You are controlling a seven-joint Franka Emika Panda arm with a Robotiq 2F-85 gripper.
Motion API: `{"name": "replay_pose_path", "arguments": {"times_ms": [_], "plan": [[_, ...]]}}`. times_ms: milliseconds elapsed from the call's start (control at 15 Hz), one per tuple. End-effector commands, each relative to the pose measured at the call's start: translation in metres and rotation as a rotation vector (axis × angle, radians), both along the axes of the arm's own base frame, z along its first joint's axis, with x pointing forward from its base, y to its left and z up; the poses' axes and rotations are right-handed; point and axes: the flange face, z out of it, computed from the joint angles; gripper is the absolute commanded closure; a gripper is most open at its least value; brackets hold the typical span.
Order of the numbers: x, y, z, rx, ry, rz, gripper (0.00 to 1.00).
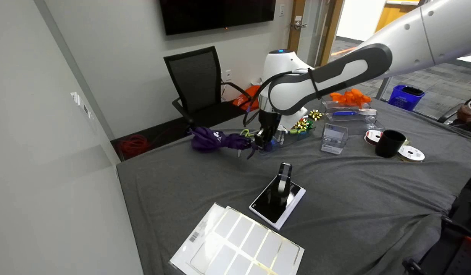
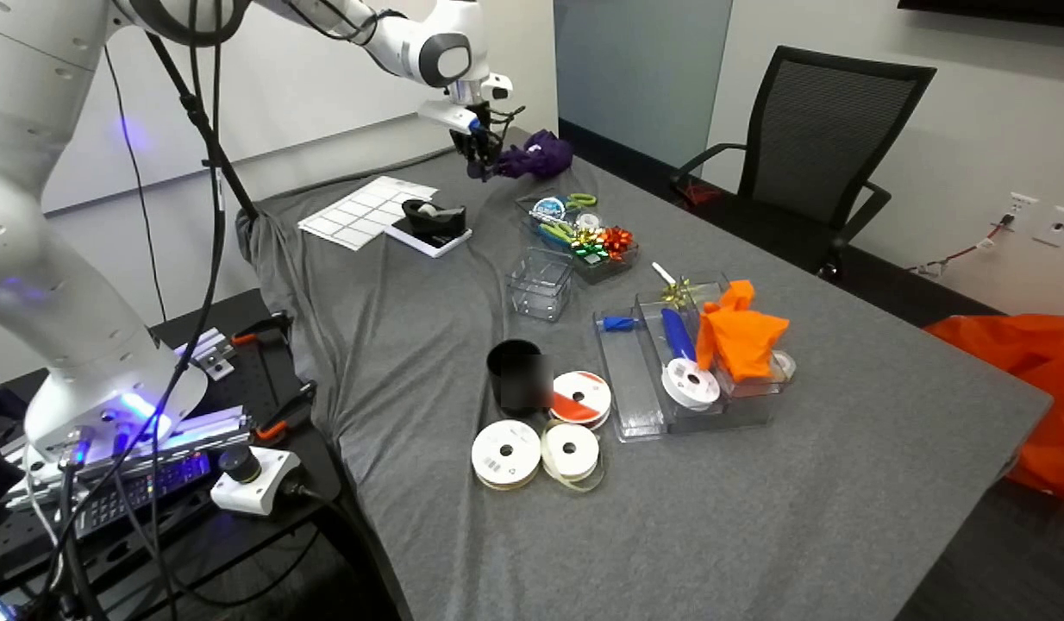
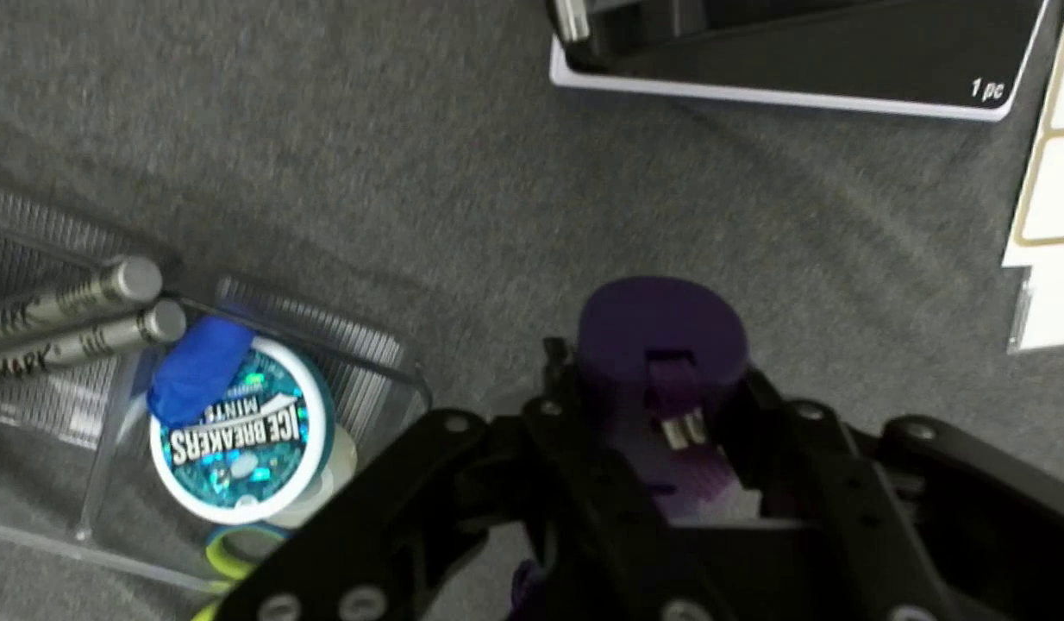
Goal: Shift the umbrella to the right
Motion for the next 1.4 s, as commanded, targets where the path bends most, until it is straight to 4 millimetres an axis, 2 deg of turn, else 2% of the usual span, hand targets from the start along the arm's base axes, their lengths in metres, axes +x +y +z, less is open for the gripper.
{"name": "replay_pose_path", "arguments": {"times_ms": [0,733,800,933,1133,1333], "plan": [[0.000,0.001,-0.012,-0.066,0.081,-0.091,0.84],[0.010,0.002,-0.030,-0.090,0.056,-0.153,0.84],[0.010,0.001,-0.030,-0.091,0.053,-0.154,0.34],[0.009,0.001,-0.028,-0.094,0.057,-0.167,0.27],[0.005,0.003,-0.021,-0.091,0.062,-0.168,0.05],[-0.004,0.009,-0.012,-0.094,0.076,-0.150,0.00]]}}
